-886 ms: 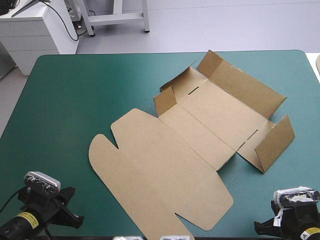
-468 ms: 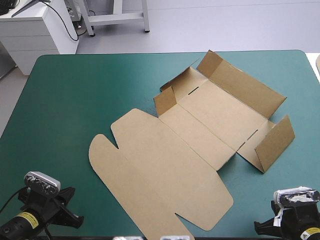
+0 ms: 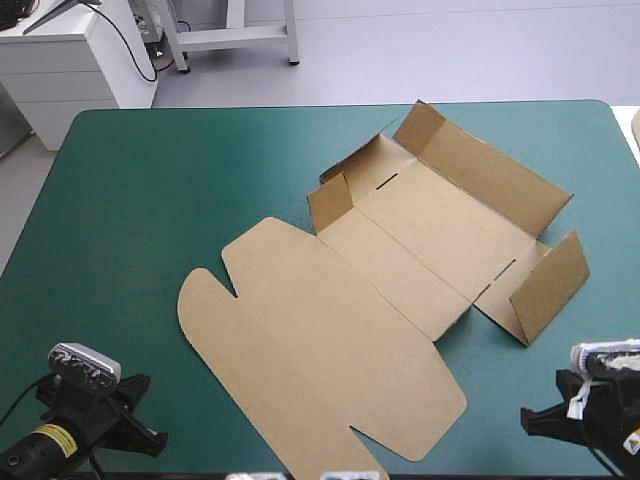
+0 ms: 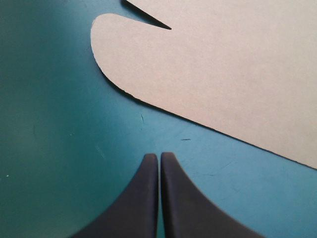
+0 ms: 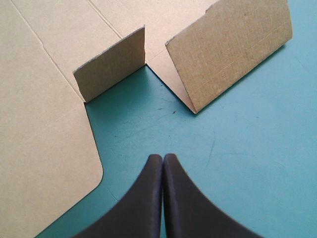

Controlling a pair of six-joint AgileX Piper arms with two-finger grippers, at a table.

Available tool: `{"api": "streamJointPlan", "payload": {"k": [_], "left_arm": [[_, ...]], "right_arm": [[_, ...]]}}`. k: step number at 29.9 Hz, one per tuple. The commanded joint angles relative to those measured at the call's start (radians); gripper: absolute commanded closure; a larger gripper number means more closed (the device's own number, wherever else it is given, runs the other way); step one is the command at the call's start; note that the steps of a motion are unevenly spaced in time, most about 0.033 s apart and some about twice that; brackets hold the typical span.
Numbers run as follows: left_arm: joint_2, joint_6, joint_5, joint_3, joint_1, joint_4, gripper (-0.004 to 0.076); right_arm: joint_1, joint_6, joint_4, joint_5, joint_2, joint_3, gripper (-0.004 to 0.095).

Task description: Fold the box

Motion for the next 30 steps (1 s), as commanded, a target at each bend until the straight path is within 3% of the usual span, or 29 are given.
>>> {"api": "streamJointPlan", "payload": {"k": [1, 6, 24, 27, 30], "left_arm": [[0.009, -0.008, -0.057, -0.022, -0.002, -0.007, 0.0731], [0.009, -0.008, -0.057, -0.022, -0.002, -0.007, 0.0731], [0.009, -0.008, -0.057, -0.022, -0.002, -0.007, 0.0731], [0.009, -0.008, -0.057, -0.022, -0.002, -0.007, 0.0731], [0.009, -0.008, -0.057, -0.022, -0.002, -0.007, 0.0731]], "right_arm": [[0.003, 0.05, 0.012, -0.016, 0.118, -0.099, 0.0927], [0.003, 0.055, 0.072, 0.044, 0.299, -0.212, 0.0927], [0.003, 0.28, 0.35, 0.044, 0.795, -0.363, 0.0914], [0.003, 0.308, 0.38, 0.044, 0.848, -0.363, 0.0857], [0.003, 0.348, 0.38, 0.044, 0.889, -0.363, 0.0703]]}}
